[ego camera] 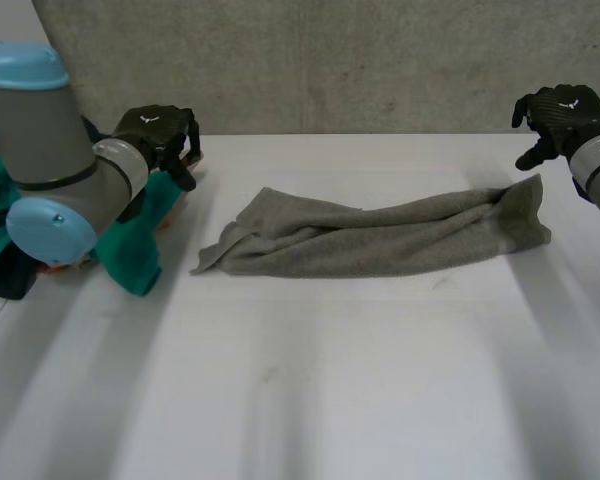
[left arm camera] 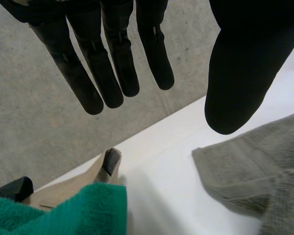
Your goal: Fold the laundry.
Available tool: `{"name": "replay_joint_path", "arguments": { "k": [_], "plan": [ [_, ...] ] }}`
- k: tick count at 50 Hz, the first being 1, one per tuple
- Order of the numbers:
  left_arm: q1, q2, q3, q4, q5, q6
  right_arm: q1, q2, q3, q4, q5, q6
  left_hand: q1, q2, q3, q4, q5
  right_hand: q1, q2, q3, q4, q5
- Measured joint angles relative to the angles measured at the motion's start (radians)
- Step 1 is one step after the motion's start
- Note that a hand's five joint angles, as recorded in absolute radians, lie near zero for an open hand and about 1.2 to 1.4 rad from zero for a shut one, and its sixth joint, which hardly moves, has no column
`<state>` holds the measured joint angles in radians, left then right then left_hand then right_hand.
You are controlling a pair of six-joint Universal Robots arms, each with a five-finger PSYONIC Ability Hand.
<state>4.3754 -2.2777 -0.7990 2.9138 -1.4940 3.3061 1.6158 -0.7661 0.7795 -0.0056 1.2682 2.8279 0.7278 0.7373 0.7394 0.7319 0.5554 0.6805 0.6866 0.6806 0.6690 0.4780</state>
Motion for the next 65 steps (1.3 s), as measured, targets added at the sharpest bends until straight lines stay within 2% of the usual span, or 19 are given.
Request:
{"name": "replay_joint_path", "arguments": {
  "k": [6,7,8,16,28,36,39,43,44,45,46,48,49,54,60,65],
  "plan": [
    [-0.008,0.018,0.011,-0.092,0.008,-0.007,-0.031,-0.020,-0.012,0.117,-0.050,-0.004,-0.093,-0.103,-0.098,-0.096,-0.100,-0.097,-0.102,-0.102,-0.091,-0.098],
    [-0.011,0.014,0.015,-0.124,0.011,-0.007,-0.042,-0.020,-0.019,0.165,-0.063,-0.018,-0.207,-0.207,-0.207,-0.208,-0.210,-0.118,-0.123,-0.119,-0.107,-0.114],
    [-0.014,0.011,0.017,-0.141,0.013,-0.006,-0.048,-0.018,-0.022,0.192,-0.069,-0.027,-0.225,-0.227,-0.227,-0.232,-0.234,-0.121,-0.128,-0.121,-0.111,-0.117],
    [-0.040,-0.063,0.042,-0.210,0.039,0.009,-0.091,0.031,-0.046,0.336,-0.117,-0.124,-0.244,-0.273,-0.275,-0.281,-0.281,-0.149,-0.165,-0.156,-0.151,-0.155],
    [-0.062,-0.245,0.159,-0.216,0.035,0.074,-0.099,0.188,-0.083,0.319,-0.141,-0.258,-0.293,-0.304,-0.308,-0.315,-0.314,-0.149,-0.165,-0.156,-0.151,-0.147],
    [-0.075,-0.309,0.223,-0.237,0.010,0.083,-0.093,0.267,-0.137,0.275,-0.131,-0.286,-0.290,-0.302,-0.305,-0.311,-0.308,-0.097,-0.103,-0.095,-0.084,-0.062],
    [-0.080,-0.322,0.236,-0.242,0.001,0.087,-0.092,0.286,-0.154,0.259,-0.128,-0.284,-0.232,-0.249,-0.250,-0.242,-0.237,-0.025,-0.031,-0.023,-0.014,0.006],
    [-0.086,-0.335,0.247,-0.244,-0.005,0.096,-0.091,0.308,-0.173,0.222,-0.124,-0.272,0.026,-0.006,-0.021,-0.011,-0.010,0.097,0.090,0.086,0.097,0.113],
    [-0.087,-0.337,0.249,-0.245,-0.005,0.100,-0.090,0.312,-0.177,0.212,-0.123,-0.269,0.130,0.080,0.077,0.086,0.086,0.229,0.226,0.228,0.239,0.252],
    [-0.088,-0.338,0.249,-0.245,-0.005,0.102,-0.089,0.313,-0.179,0.208,-0.123,-0.267,0.130,0.080,0.077,0.086,0.086,0.285,0.283,0.283,0.294,0.308],
    [-0.090,-0.339,0.251,-0.246,-0.005,0.107,-0.089,0.315,-0.182,0.198,-0.122,-0.263,0.258,0.209,0.204,0.215,0.214,0.400,0.405,0.404,0.417,0.429],
    [-0.092,-0.337,0.253,-0.247,-0.007,0.112,-0.089,0.313,-0.183,0.190,-0.120,-0.258,0.258,0.209,0.204,0.215,0.214,0.432,0.457,0.457,0.471,0.478],
    [-0.093,-0.331,0.254,-0.250,-0.010,0.115,-0.089,0.306,-0.182,0.187,-0.118,-0.253,0.418,0.440,0.431,0.451,0.430,0.432,0.488,0.492,0.514,0.501],
    [-0.092,-0.256,0.246,-0.291,-0.034,0.100,-0.099,0.203,-0.128,0.219,-0.118,-0.232,0.418,0.451,0.443,0.464,0.430,0.432,0.488,0.497,0.522,0.502],
    [-0.056,0.018,0.158,-0.351,-0.032,-0.065,-0.148,-0.102,0.034,0.270,-0.153,-0.239,0.418,0.451,0.443,0.465,0.430,0.432,0.488,0.497,0.522,0.502],
    [-0.029,0.175,0.074,-0.352,0.009,-0.165,-0.171,-0.260,0.077,0.276,-0.177,-0.241,0.418,0.451,0.443,0.465,0.430,0.432,0.488,0.497,0.522,0.502]
  ]
}}
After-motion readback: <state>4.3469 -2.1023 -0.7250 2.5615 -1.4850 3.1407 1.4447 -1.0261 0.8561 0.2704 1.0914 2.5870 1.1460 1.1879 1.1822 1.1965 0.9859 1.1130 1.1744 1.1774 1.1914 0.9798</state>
